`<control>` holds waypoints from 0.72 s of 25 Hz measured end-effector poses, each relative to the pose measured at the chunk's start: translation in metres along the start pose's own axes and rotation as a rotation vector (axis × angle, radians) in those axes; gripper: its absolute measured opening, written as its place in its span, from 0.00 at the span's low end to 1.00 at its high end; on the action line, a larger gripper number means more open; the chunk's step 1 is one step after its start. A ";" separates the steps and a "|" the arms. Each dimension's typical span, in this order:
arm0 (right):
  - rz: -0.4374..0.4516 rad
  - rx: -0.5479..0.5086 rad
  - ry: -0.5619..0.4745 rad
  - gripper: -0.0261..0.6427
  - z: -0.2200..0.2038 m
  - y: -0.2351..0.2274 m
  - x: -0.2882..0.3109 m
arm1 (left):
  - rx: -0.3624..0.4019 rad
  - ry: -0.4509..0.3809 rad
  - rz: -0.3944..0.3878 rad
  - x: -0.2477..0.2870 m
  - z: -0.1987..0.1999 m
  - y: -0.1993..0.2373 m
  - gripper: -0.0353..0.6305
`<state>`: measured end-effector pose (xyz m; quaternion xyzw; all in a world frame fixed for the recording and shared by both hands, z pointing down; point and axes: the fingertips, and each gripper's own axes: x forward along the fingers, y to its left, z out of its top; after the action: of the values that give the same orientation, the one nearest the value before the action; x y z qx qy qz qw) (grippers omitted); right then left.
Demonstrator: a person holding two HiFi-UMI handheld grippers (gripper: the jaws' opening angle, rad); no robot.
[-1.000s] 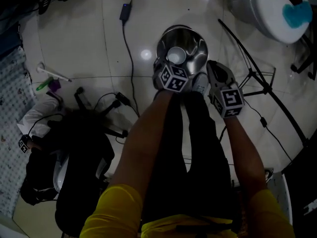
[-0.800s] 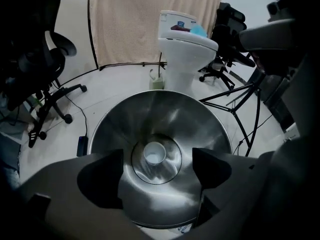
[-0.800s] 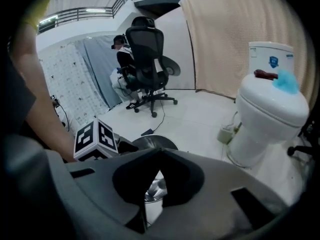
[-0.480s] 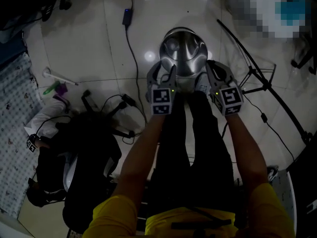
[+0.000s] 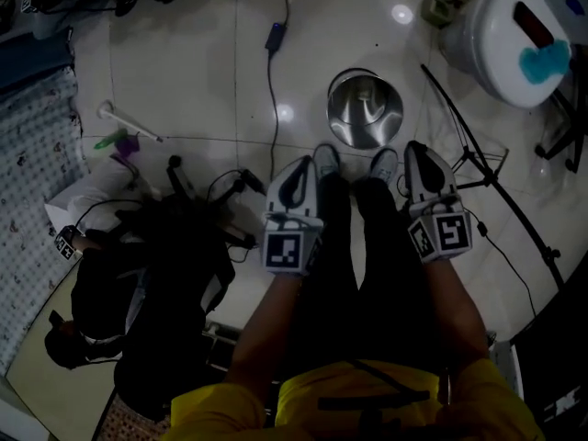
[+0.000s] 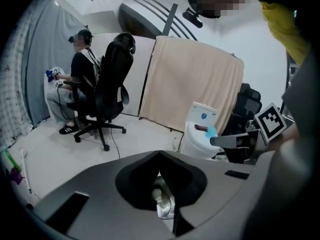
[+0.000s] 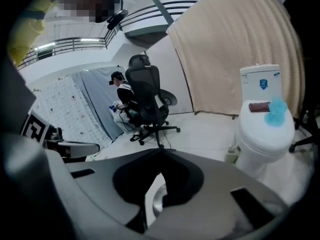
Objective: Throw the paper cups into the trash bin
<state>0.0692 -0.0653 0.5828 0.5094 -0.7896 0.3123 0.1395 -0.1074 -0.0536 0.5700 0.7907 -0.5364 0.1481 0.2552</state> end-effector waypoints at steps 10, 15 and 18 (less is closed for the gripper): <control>-0.042 0.005 0.009 0.04 0.010 0.009 -0.025 | -0.030 -0.023 0.044 -0.032 0.026 0.002 0.08; -0.032 -0.007 0.012 0.04 0.008 0.015 -0.031 | -0.010 -0.011 0.044 -0.036 0.022 -0.001 0.08; -0.028 -0.013 0.019 0.04 0.006 0.016 -0.028 | -0.015 0.001 0.042 -0.033 0.014 -0.002 0.15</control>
<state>0.0680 -0.0446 0.5579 0.5167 -0.7830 0.3099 0.1548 -0.1186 -0.0352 0.5411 0.7774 -0.5538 0.1496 0.2582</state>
